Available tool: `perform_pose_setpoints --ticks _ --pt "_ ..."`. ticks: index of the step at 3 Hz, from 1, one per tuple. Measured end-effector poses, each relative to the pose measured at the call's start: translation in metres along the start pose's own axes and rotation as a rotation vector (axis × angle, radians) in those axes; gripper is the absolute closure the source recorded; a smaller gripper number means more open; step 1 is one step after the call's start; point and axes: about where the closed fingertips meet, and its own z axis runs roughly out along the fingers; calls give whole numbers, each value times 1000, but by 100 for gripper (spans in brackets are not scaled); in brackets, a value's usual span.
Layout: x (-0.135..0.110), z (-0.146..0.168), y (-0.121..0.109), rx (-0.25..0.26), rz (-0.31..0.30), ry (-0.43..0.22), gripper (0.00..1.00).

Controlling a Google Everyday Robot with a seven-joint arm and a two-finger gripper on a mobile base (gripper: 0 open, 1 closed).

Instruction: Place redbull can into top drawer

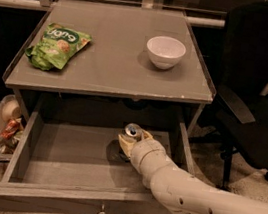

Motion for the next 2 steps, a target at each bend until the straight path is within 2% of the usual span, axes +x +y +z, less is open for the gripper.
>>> perform_pose_setpoints --ticks 2 --pt "0 0 0 0 0 0 15"
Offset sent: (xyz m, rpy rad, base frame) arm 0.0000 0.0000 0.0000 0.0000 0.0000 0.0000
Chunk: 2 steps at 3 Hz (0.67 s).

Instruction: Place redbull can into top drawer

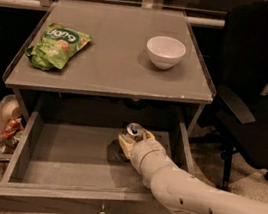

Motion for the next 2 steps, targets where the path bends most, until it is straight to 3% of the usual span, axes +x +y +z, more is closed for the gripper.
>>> perform_pose_setpoints --ticks 1,2 --pt "0 0 0 0 0 0 0" --pt "0 0 0 0 0 0 0"
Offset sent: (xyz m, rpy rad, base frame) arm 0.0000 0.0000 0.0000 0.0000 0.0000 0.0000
